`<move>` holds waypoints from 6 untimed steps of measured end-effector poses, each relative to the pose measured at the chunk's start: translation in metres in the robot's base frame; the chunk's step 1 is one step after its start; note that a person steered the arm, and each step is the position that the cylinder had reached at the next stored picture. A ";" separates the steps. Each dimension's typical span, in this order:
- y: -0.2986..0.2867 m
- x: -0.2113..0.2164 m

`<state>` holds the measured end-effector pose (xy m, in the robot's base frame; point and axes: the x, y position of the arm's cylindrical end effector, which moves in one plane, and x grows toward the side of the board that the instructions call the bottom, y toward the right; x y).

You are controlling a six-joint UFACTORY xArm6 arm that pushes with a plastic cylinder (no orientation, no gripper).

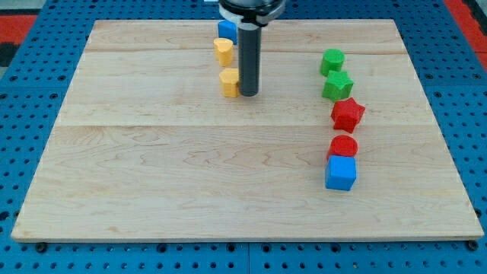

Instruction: Place yellow hexagon below the yellow heart

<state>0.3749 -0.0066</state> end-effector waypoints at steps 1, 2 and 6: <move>-0.015 -0.001; -0.014 -0.005; -0.077 0.008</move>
